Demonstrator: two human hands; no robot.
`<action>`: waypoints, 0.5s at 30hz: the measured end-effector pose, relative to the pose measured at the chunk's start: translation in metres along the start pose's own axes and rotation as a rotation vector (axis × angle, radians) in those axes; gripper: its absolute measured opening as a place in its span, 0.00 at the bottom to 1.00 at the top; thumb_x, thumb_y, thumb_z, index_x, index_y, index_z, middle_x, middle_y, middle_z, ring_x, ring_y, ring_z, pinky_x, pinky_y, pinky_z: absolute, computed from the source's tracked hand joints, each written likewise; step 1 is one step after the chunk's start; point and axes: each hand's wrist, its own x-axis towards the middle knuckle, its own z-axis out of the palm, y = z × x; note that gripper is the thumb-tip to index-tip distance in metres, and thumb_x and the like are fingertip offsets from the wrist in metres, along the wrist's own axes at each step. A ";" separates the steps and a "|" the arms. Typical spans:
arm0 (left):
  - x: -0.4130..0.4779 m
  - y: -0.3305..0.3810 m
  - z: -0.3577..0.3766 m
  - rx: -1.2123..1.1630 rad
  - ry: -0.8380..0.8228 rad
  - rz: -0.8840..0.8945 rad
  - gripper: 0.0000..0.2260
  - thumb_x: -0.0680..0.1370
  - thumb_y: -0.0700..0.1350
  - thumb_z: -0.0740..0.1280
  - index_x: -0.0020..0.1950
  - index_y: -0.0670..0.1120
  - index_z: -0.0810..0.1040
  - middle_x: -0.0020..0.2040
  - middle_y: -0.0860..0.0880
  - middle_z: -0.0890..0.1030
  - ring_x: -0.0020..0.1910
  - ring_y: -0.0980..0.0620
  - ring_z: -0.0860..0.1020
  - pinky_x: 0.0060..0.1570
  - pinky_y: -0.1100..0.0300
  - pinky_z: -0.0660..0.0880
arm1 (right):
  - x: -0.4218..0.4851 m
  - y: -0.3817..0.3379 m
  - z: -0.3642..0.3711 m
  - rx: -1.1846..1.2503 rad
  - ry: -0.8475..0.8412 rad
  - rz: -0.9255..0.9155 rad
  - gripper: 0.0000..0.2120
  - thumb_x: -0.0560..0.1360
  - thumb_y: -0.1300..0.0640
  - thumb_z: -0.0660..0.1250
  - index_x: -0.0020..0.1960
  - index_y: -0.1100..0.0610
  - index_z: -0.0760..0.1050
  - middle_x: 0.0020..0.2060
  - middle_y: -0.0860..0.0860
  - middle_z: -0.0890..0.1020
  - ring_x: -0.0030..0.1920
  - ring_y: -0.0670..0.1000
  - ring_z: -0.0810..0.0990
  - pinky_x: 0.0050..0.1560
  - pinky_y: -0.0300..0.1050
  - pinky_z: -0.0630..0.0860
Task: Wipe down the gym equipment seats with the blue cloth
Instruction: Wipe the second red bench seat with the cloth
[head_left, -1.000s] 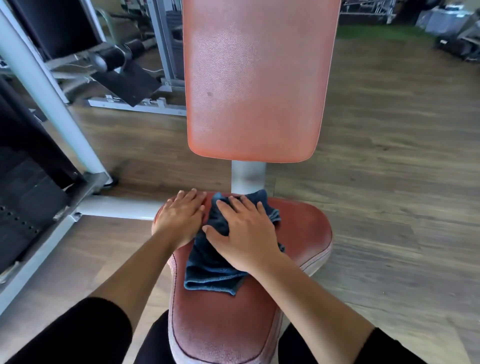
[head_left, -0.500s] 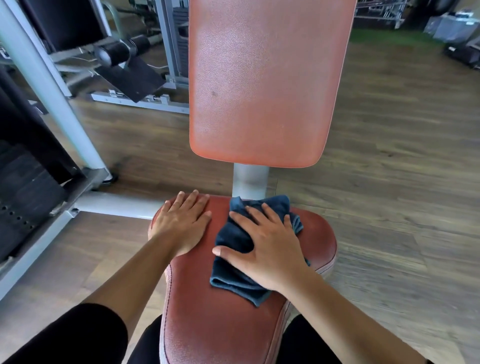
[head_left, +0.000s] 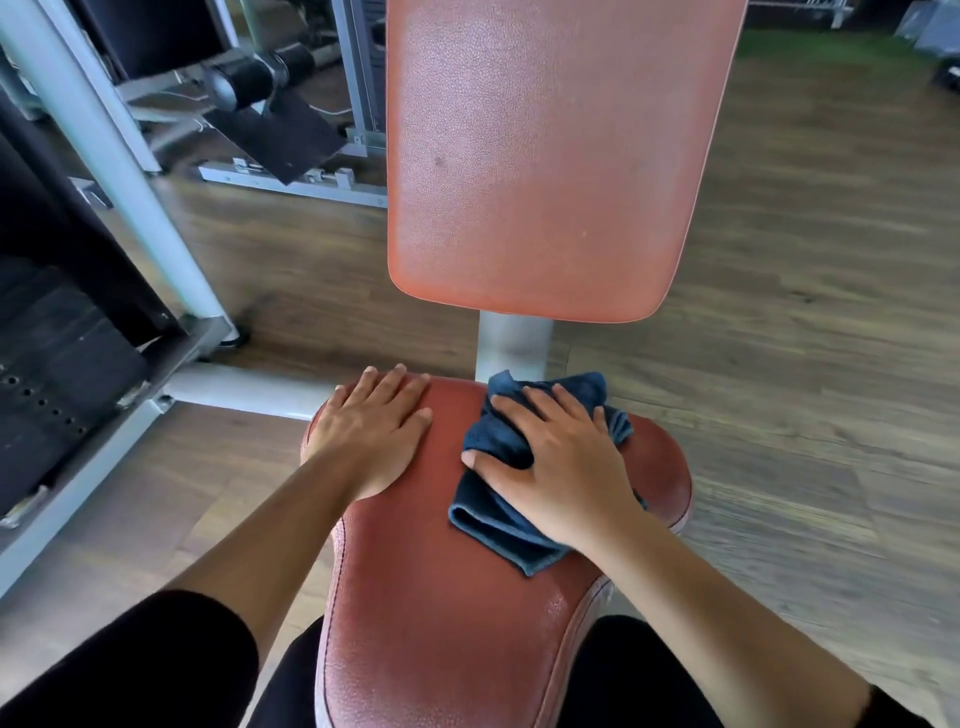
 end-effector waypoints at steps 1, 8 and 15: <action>0.000 0.000 0.000 0.000 0.001 -0.002 0.23 0.82 0.57 0.45 0.77 0.60 0.47 0.78 0.56 0.47 0.77 0.53 0.43 0.75 0.53 0.43 | 0.010 0.000 0.002 -0.015 0.005 0.005 0.41 0.64 0.25 0.43 0.70 0.42 0.67 0.69 0.44 0.69 0.73 0.53 0.60 0.72 0.62 0.55; 0.004 0.001 0.000 0.009 0.008 -0.006 0.24 0.81 0.60 0.45 0.77 0.60 0.49 0.78 0.56 0.48 0.77 0.52 0.44 0.75 0.52 0.44 | 0.076 0.000 0.011 -0.039 -0.062 0.061 0.26 0.68 0.26 0.58 0.52 0.45 0.75 0.51 0.46 0.79 0.57 0.54 0.75 0.50 0.48 0.71; 0.004 -0.004 0.002 0.019 0.005 -0.003 0.23 0.81 0.60 0.45 0.76 0.62 0.49 0.78 0.57 0.48 0.77 0.53 0.45 0.75 0.52 0.45 | 0.076 0.043 -0.005 -0.098 -0.115 0.167 0.25 0.70 0.28 0.54 0.50 0.45 0.77 0.50 0.48 0.81 0.53 0.56 0.78 0.44 0.47 0.68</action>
